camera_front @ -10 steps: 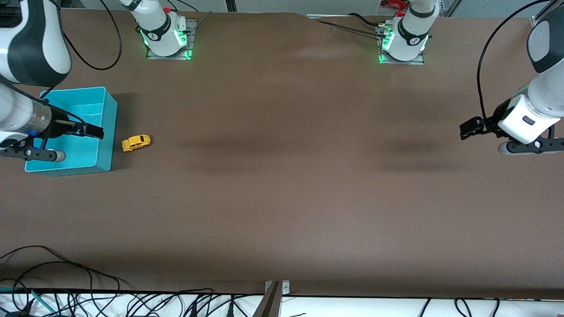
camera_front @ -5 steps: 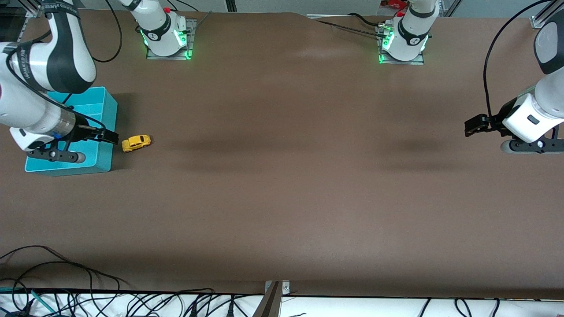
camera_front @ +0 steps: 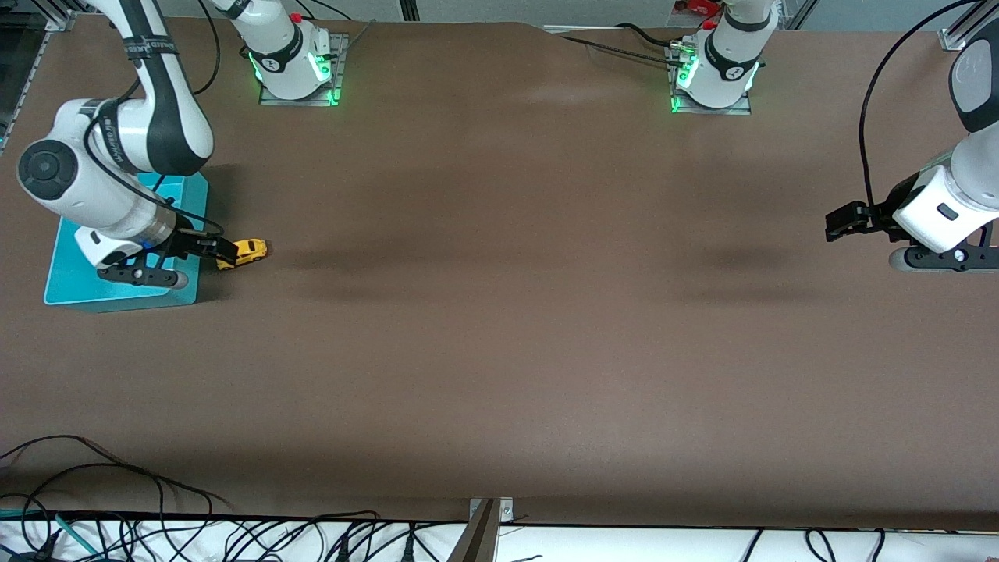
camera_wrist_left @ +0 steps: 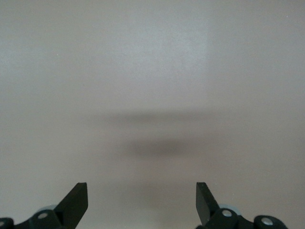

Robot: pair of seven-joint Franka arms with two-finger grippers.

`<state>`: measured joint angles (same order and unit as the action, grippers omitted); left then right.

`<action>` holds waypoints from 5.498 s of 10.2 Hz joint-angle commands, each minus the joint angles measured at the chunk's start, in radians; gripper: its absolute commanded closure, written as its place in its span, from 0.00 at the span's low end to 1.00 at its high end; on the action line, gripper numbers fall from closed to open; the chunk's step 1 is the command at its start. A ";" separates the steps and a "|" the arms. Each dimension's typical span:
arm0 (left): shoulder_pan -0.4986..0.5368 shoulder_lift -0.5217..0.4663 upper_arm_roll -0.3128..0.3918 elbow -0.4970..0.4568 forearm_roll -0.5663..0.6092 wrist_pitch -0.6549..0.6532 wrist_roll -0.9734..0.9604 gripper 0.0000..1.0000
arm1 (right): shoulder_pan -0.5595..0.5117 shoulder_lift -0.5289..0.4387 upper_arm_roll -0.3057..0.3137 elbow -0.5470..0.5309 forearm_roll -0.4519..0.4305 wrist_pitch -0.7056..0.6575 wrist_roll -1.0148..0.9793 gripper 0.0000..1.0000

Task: Wind up and store yellow beetle car
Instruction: 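Lower the right gripper around the yellow car and close on it, then lift the car with the right gripper over the teal bin, then lower the car into the bin and open the right gripper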

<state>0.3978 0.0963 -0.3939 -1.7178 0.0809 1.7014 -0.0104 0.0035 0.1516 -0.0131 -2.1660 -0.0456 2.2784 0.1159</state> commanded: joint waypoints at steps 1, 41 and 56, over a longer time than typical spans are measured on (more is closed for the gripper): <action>0.009 -0.006 -0.003 0.006 -0.001 -0.017 0.027 0.00 | -0.007 -0.006 0.002 -0.084 -0.008 0.061 0.018 0.00; 0.013 -0.003 -0.002 0.001 -0.046 -0.016 0.027 0.01 | -0.056 -0.075 -0.296 -0.004 -0.119 -0.189 0.942 1.00; 0.013 -0.003 -0.002 0.004 -0.046 -0.014 0.029 0.01 | -0.096 0.161 -0.456 -0.175 -0.053 0.207 0.774 1.00</action>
<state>0.4012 0.0994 -0.3929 -1.7191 0.0574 1.6954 -0.0092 -0.0853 0.3032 -0.4709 -2.3481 -0.1153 2.4762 0.8896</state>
